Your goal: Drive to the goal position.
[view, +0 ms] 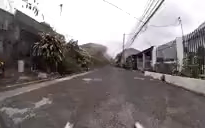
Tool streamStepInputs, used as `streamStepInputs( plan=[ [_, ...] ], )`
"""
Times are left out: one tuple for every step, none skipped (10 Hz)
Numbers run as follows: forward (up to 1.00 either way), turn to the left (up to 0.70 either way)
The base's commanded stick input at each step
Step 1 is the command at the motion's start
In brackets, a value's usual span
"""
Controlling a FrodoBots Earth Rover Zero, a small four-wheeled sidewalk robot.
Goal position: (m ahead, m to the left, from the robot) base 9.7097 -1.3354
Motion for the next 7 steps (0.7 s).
streamStepInputs(
  plan=[
    [0.7,0.0],
    [0.7,0.0],
    [0.7,0.0],
    [0.7,0.0],
    [0.7,0.0],
    [0.7,0.0],
    [0.7,0.0]
  ],
)
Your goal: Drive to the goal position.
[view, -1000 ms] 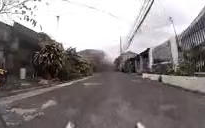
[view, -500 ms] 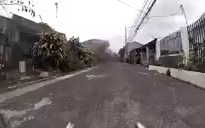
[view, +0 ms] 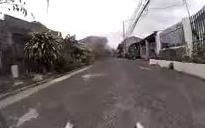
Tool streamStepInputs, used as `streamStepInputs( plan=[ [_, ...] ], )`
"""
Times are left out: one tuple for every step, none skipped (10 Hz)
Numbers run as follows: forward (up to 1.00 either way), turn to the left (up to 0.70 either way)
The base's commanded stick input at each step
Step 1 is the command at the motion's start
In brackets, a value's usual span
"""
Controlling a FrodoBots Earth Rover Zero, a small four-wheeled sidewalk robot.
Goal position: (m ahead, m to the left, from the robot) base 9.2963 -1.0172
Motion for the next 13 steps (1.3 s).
streamStepInputs(
  plan=[
    [0.7,0.0],
    [0.7,0.0],
    [0.7,0.0],
    [0.7,0.0],
    [0.7,0.0],
    [0.7,0.0],
    [0.7,-0.04],
    [0.7,-0.02],
    [0.7,0.0],
    [0.7,0.0],
    [0.7,0.0],
    [0.7,0.0],
    [0.7,0.0]
  ],
)
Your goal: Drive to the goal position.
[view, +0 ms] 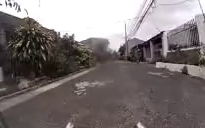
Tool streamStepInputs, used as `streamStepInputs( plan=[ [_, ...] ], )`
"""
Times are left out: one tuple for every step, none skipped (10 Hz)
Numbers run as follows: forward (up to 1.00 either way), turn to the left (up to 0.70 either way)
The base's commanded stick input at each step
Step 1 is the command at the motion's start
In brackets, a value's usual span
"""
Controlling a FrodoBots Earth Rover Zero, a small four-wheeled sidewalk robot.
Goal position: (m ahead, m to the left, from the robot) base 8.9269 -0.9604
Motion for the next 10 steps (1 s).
streamStepInputs(
  plan=[
    [0.7,0.0],
    [0.7,0.0],
    [0.7,0.0],
    [0.7,0.0],
    [0.7,0.0],
    [0.7,0.0],
    [0.7,0.0],
    [0.7,0.0],
    [0.7,0.0],
    [0.7,0.0]
  ],
)
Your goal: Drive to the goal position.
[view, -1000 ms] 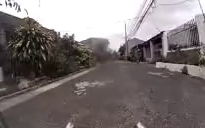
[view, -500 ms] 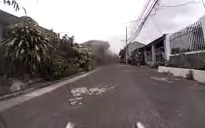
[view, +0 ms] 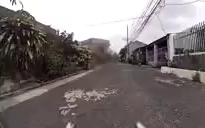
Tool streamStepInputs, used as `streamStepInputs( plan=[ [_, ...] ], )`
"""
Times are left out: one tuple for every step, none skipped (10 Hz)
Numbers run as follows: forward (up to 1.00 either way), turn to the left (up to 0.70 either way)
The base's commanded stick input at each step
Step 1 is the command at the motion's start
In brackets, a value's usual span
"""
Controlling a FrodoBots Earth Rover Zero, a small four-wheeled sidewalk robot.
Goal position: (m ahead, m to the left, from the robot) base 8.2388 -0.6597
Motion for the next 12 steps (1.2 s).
streamStepInputs(
  plan=[
    [0.7,0.0],
    [0.7,0.0],
    [0.7,0.0],
    [0.7,0.0],
    [0.7,0.0],
    [0.7,0.0],
    [0.7,0.0],
    [0.7,0.0],
    [0.7,0.0],
    [0.7,0.0],
    [0.7,0.0],
    [0.7,0.0]
  ],
)
